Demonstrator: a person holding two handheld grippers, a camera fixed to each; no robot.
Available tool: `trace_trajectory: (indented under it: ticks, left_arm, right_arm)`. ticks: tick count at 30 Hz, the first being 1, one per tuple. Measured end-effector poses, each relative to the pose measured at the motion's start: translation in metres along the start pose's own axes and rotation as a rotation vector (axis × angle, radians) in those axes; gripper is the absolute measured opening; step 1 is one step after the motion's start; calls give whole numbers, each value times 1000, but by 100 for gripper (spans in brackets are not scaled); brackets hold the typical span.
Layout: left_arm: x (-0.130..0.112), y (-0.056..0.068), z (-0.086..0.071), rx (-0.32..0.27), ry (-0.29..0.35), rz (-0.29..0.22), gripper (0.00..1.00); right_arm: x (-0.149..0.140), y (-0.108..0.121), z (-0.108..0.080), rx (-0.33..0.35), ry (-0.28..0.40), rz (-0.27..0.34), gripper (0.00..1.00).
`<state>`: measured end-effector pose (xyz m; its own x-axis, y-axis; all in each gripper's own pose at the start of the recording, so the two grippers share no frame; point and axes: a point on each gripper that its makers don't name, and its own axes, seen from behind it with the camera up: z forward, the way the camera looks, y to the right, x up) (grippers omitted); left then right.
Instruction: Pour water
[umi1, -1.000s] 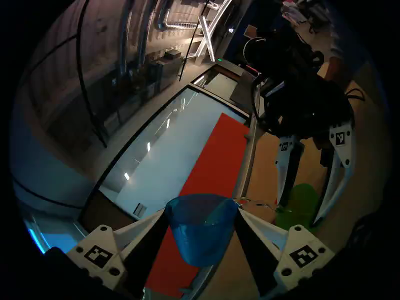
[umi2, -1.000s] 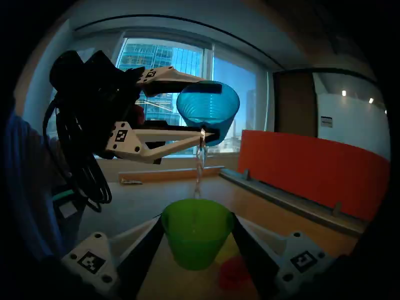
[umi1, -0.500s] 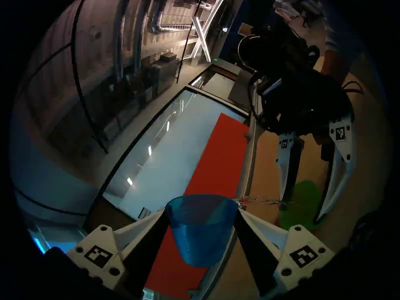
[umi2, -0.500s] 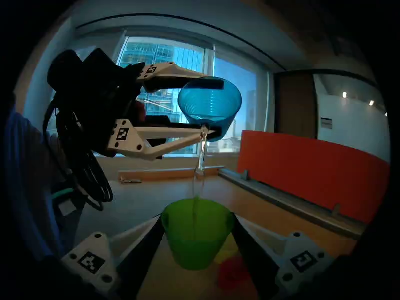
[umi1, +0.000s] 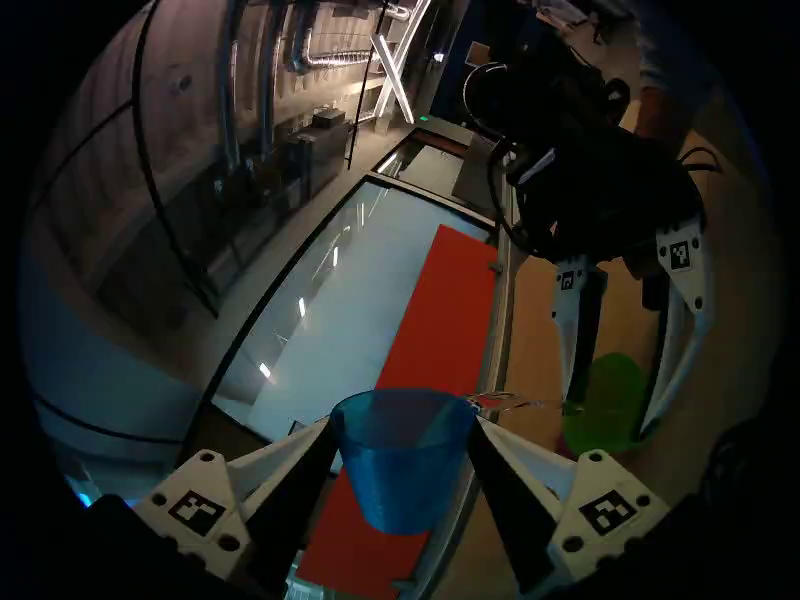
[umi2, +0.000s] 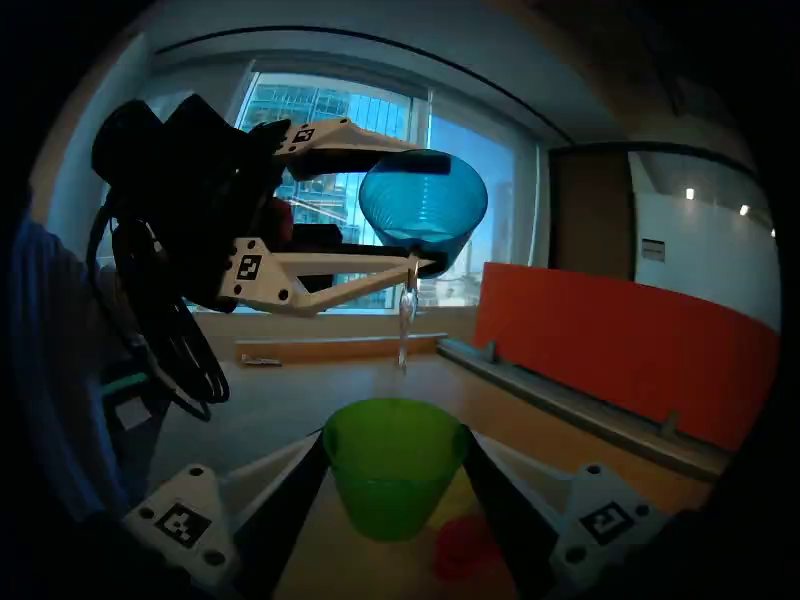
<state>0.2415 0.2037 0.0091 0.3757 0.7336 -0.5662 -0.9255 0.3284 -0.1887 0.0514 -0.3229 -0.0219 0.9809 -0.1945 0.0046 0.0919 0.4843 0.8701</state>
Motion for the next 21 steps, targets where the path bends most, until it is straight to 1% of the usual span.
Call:
trace_trajectory:
  ticks: [5, 21]
  left_arm:
    - [3, -3, -2, 2, 1, 24, 87]
    - [7, -5, -6, 5, 0, 90, 87]
  right_arm:
    - [0, 1, 0, -1, 1, -3, 93]
    - [2, 3, 0, -4, 4, -7, 93]
